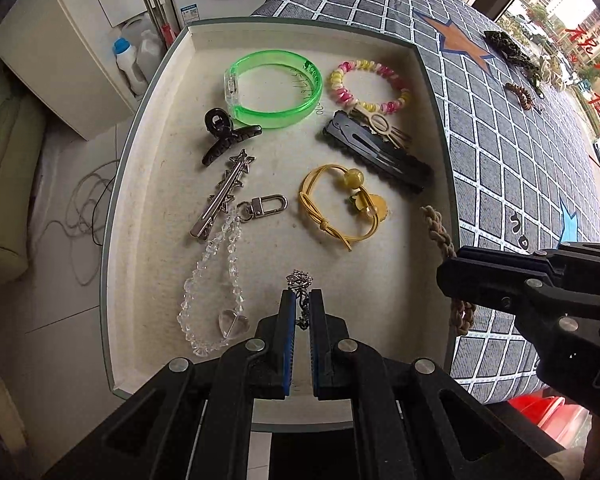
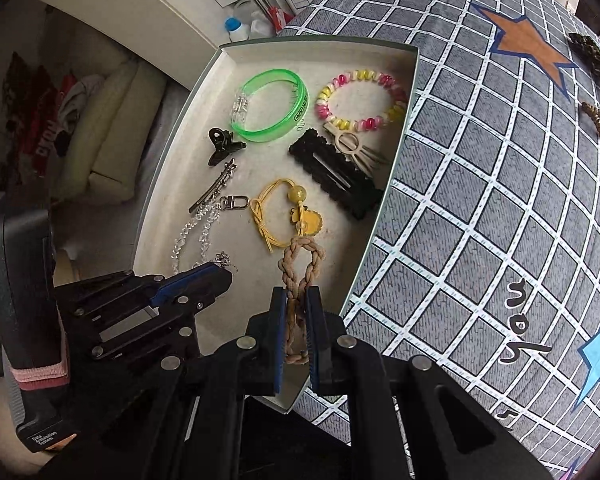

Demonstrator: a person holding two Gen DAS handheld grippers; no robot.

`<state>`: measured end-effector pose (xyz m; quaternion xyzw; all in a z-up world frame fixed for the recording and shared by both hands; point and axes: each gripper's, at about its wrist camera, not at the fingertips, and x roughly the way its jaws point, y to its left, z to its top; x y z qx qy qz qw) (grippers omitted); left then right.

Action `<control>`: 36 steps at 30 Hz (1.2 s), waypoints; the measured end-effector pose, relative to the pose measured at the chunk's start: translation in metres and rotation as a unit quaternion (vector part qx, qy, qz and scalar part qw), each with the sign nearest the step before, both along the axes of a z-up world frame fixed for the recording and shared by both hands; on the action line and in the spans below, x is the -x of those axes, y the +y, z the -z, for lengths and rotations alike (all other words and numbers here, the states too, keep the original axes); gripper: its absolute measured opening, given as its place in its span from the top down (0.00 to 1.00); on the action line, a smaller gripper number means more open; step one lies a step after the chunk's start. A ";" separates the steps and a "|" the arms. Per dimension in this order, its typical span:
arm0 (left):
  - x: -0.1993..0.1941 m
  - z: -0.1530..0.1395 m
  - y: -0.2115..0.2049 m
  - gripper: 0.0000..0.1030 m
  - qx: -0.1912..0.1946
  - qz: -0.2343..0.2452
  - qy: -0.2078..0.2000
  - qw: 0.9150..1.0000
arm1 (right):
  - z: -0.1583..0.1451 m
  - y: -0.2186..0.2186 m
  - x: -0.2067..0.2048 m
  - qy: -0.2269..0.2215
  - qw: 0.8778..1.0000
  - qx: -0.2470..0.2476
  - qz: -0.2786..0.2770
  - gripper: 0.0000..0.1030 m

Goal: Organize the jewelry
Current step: 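Carry the silver charm and braided bracelet to the tray and open both tools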

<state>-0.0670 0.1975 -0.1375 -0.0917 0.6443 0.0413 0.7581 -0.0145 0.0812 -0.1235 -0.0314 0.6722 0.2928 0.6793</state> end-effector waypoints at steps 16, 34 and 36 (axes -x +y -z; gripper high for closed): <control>-0.003 0.013 0.007 0.87 -0.001 0.004 -0.004 1.000 | 0.033 0.018 -0.011 0.027 0.999 0.018 -0.008 0.90; -0.002 0.013 0.005 0.87 -0.026 0.008 -0.008 1.000 | 0.052 0.044 -0.010 0.033 0.999 0.037 -0.013 0.90; -0.003 0.013 0.005 0.87 -0.028 0.009 -0.007 1.000 | 0.050 0.043 -0.011 0.034 0.999 0.037 -0.014 0.89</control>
